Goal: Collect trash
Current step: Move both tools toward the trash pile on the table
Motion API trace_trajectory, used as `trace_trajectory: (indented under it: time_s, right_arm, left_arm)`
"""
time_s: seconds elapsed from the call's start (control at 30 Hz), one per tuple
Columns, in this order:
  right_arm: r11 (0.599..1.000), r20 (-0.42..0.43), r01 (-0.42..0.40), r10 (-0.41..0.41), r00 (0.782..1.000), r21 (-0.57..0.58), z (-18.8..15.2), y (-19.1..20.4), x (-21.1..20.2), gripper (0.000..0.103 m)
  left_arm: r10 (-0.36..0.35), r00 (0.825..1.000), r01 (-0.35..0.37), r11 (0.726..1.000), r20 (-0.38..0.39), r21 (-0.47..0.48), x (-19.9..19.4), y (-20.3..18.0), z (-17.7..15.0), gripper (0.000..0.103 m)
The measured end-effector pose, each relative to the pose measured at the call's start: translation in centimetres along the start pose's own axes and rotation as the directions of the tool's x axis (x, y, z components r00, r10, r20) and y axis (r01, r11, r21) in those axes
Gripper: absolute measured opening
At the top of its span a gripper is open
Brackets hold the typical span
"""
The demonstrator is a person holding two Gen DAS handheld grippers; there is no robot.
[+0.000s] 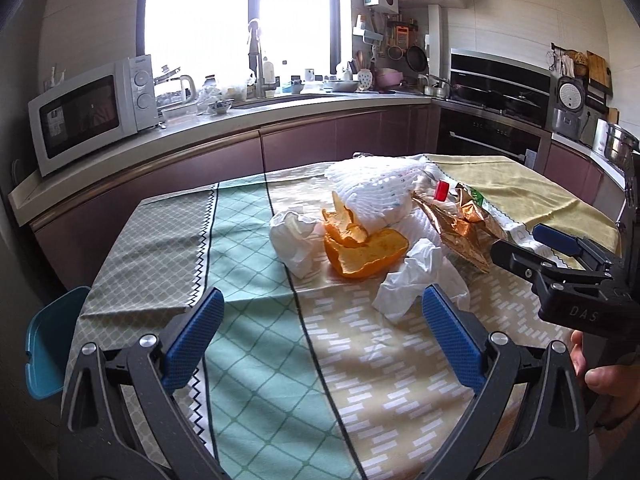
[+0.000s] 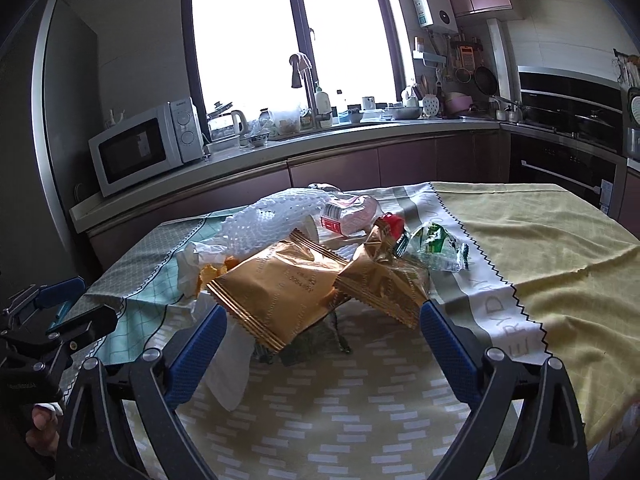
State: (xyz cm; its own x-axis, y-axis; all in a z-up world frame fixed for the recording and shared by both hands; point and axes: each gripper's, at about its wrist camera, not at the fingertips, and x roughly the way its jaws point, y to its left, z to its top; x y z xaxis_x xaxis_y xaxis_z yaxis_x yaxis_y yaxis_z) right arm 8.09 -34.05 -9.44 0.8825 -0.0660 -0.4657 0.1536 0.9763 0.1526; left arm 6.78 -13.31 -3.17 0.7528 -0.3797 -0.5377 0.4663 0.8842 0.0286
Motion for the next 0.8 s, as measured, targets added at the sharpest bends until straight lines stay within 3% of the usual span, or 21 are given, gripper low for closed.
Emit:
trace_trajectory:
  time_s: [0.27, 0.8]
  right_arm:
    - [0.999, -0.056, 0.048, -0.048, 0.997, -0.007, 0.0, -1.9, 1.2, 0.089]
    - [0.991, -0.1, 0.097, -0.106, 0.989, -0.095, 0.9, -2.3, 3.0, 0.079]
  left_arm:
    - [-0.04, 0.999, 0.041, 0.999, -0.036, 0.015, 2.2, -2.0, 1.0, 0.097]
    - [-0.022, 0.997, 0.023, 1.0, -0.071, 0.02, 3.9, -2.9, 1.4, 0.097]
